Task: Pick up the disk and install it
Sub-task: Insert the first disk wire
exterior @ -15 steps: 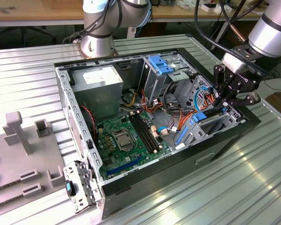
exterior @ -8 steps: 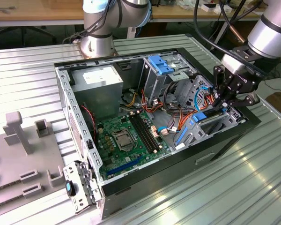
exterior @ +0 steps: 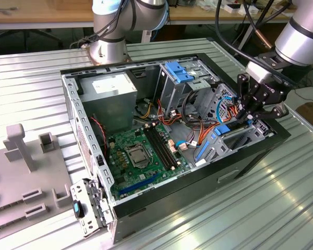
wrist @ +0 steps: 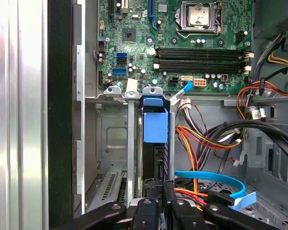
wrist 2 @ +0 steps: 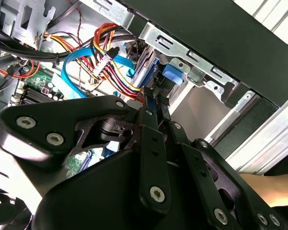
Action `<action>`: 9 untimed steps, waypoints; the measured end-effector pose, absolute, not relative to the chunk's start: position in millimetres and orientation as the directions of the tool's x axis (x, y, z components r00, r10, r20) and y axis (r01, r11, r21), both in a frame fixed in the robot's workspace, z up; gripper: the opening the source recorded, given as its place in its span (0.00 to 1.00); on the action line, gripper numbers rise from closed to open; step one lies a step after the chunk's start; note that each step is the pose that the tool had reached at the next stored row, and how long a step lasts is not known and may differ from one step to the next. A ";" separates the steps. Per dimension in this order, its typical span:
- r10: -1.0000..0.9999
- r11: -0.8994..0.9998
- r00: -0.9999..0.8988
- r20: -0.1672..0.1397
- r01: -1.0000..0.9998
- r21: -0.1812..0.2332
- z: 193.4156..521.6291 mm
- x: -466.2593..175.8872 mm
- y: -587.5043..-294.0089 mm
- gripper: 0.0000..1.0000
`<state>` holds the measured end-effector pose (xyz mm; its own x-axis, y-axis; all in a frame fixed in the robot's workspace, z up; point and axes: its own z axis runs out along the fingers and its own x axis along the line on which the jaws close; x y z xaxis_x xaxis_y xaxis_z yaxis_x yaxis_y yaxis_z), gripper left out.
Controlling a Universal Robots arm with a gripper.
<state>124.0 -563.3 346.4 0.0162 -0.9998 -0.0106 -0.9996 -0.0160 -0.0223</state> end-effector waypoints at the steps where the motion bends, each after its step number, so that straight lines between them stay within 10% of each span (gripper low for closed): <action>1: -1.000 -0.016 0.016 -0.011 -1.000 -0.022 346.4 124.0 -563.3 0.17; 9: -1.000 -0.016 0.016 -0.011 -1.000 -0.022 349.4 123.9 -563.3 0.17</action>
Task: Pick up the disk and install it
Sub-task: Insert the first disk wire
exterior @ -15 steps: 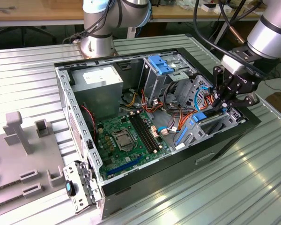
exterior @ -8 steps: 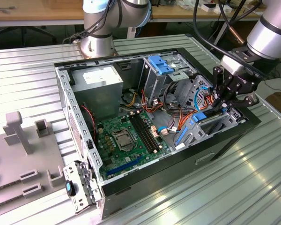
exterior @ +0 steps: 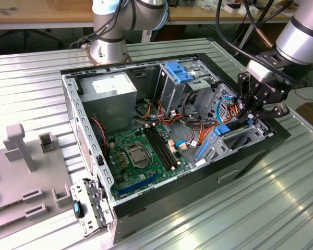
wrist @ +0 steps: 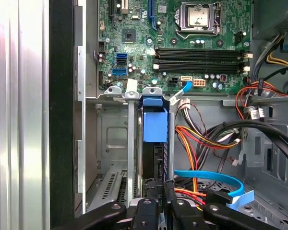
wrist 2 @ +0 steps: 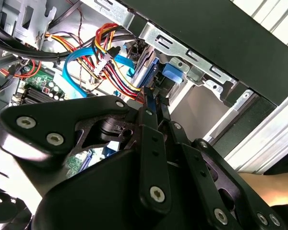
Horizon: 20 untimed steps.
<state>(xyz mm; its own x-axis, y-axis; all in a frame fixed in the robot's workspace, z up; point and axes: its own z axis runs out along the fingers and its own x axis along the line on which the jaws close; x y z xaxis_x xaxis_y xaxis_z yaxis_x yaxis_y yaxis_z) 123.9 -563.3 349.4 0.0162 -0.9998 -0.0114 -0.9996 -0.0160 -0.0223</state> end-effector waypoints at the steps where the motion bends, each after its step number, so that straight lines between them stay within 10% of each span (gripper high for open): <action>1: -1.000 -0.016 0.016 -0.011 -1.000 -0.022 349.4 123.9 -563.3 0.17; 20: -1.000 0.011 -0.011 -0.011 -1.000 -0.022 346.9 123.9 -561.6 0.17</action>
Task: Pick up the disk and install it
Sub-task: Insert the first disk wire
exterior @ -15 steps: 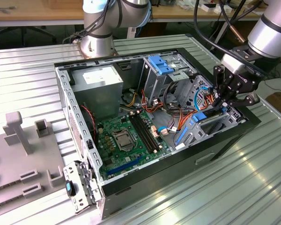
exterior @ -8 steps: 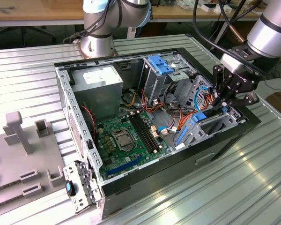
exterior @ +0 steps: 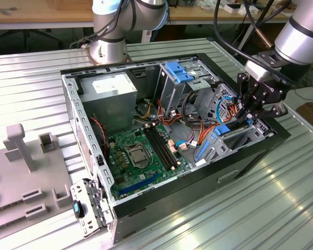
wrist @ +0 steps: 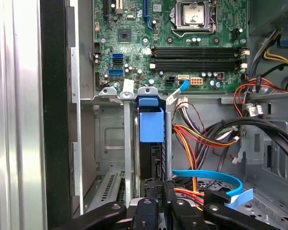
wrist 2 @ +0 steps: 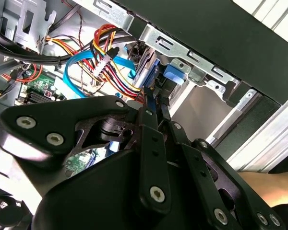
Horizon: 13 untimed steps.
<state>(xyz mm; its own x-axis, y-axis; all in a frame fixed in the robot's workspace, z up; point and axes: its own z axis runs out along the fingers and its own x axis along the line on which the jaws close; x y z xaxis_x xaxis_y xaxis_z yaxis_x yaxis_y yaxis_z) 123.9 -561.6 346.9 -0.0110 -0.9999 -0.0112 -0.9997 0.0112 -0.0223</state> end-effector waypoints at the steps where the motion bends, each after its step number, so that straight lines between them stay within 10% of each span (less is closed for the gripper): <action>1: -1.000 0.011 -0.011 -0.011 -1.000 -0.022 346.5 124.0 -561.6 0.17; 13: -1.000 0.011 -0.011 -0.012 -1.000 -0.022 341.8 123.9 -561.5 0.17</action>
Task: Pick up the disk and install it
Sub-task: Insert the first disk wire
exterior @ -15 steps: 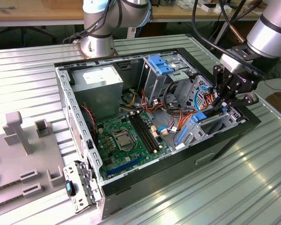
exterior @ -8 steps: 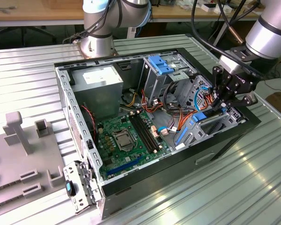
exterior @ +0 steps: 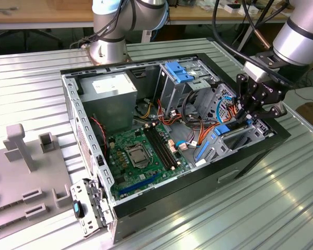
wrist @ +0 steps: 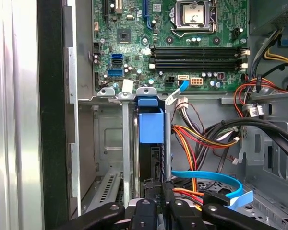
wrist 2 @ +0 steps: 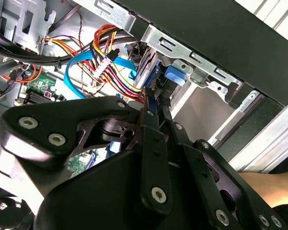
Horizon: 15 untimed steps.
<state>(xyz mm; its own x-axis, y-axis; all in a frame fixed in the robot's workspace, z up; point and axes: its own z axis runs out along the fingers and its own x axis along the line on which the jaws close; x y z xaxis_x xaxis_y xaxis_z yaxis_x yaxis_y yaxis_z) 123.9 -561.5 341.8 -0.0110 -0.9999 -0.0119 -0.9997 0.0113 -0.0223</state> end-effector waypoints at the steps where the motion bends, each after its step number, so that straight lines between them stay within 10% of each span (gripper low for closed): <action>1: -1.000 0.011 -0.011 -0.012 -1.000 -0.022 342.4 123.9 -561.5 0.17; 15: -1.000 0.013 -0.013 -0.023 -1.000 -0.022 349.9 123.9 -561.5 0.17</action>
